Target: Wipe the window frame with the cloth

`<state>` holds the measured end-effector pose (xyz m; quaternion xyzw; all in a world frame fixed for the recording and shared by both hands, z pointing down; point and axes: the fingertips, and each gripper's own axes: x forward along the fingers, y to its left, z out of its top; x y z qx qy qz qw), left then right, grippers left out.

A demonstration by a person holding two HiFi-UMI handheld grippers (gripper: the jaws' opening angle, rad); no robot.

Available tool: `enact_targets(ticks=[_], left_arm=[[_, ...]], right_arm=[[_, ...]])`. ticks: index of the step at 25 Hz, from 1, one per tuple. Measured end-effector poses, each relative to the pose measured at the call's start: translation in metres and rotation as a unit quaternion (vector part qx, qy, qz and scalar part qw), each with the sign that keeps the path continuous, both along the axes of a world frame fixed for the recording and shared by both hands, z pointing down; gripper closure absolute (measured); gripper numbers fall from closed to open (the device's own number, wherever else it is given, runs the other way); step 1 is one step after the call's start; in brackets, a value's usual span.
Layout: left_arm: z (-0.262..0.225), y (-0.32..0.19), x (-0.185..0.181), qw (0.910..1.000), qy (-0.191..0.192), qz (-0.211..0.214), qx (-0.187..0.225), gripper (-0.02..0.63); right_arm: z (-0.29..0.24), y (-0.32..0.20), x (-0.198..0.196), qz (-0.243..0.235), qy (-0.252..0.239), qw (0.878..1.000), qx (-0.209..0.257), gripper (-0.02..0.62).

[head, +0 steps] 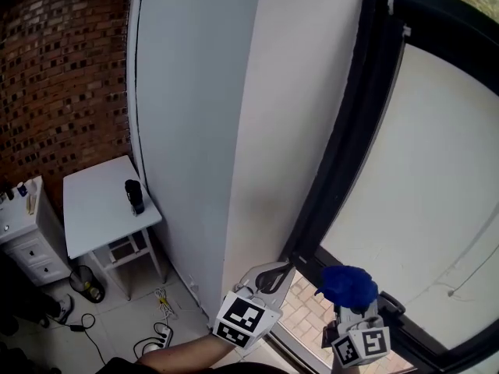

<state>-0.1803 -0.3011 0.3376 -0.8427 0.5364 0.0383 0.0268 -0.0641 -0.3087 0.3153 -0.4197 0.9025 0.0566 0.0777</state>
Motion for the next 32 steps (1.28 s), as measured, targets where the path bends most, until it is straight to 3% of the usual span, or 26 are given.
enact_targets(ticks=[6, 10, 17, 32], left_arm=[[-0.052, -0.020, 0.005, 0.9985, -0.003, -0.013, 0.053, 0.612], [-0.085, -0.041, 0.012, 0.9978, -0.002, -0.020, 0.063, 0.612], [-0.141, -0.055, 0.008, 0.9956, 0.023, -0.030, 0.086, 0.612], [-0.267, -0.109, 0.003, 0.9885, 0.039, -0.032, 0.143, 0.612]], right_arm=[[-0.045, -0.023, -0.011, -0.016, -0.001, 0.999, 0.034, 0.537], [-0.072, -0.045, -0.022, -0.051, 0.003, 0.998, 0.029, 0.537], [-0.160, -0.065, -0.029, -0.070, -0.011, 0.994, 0.077, 0.537], [-0.311, -0.090, -0.055, -0.043, 0.010, 0.985, 0.166, 0.537]])
